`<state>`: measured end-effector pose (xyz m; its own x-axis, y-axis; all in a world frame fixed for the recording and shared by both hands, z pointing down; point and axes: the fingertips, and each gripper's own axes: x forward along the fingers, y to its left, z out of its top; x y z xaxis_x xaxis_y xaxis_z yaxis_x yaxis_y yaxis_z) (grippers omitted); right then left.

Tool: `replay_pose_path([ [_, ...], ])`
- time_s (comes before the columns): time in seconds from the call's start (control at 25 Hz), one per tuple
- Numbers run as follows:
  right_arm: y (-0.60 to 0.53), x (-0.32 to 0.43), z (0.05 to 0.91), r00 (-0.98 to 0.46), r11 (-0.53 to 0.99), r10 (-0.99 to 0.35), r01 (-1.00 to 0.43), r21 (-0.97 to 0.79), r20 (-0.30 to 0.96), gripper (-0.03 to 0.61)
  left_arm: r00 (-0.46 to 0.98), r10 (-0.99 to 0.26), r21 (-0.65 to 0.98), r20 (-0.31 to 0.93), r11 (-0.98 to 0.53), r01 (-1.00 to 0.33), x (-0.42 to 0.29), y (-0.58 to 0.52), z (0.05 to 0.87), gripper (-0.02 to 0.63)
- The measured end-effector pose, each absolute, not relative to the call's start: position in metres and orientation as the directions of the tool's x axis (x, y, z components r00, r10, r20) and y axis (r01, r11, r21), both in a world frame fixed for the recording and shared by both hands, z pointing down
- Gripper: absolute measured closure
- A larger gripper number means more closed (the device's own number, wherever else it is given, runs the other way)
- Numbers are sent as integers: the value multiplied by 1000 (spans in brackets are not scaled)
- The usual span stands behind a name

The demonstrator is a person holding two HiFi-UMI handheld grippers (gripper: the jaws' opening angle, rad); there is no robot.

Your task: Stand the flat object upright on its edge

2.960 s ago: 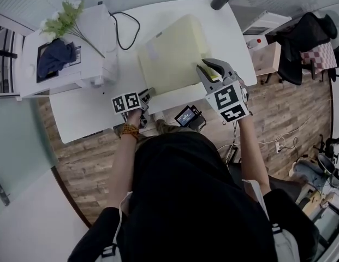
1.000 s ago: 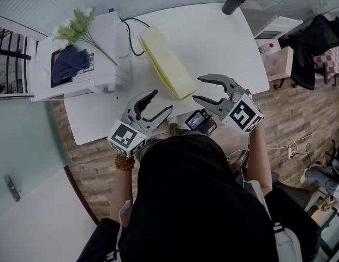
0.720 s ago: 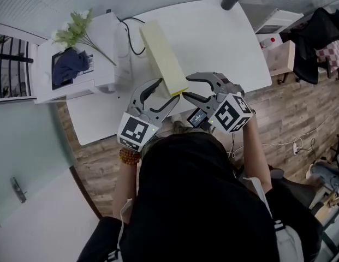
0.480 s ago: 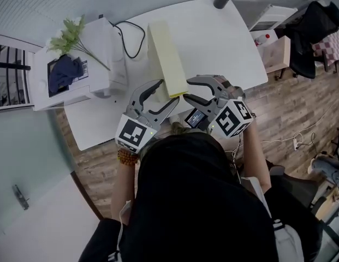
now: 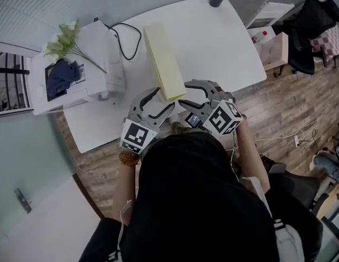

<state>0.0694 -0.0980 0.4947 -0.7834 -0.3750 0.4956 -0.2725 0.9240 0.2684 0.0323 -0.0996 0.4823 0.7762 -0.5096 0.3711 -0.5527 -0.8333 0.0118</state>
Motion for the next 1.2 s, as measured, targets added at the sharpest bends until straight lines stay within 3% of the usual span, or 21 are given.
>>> replay_pose_path([
  [0.32,-119,53,503,-752,898,-431,-300,323,499,385,706,-552,-30,444,-796,-604,17,-114,499,357],
  [0.44,-121,50,508,-760,909,-414,-318,268,501,380,667,-547,-54,506,-792,-609,13,-113,518,367],
  [0.96,-139,55,511,-725,898,-437,-319,303,533,377,637,-604,10,478,-722,-692,29,-136,521,400],
  [1.2,-139,48,505,-713,886,-458,-316,340,530,396,604,-623,-43,497,-713,-700,25,-137,514,418],
])
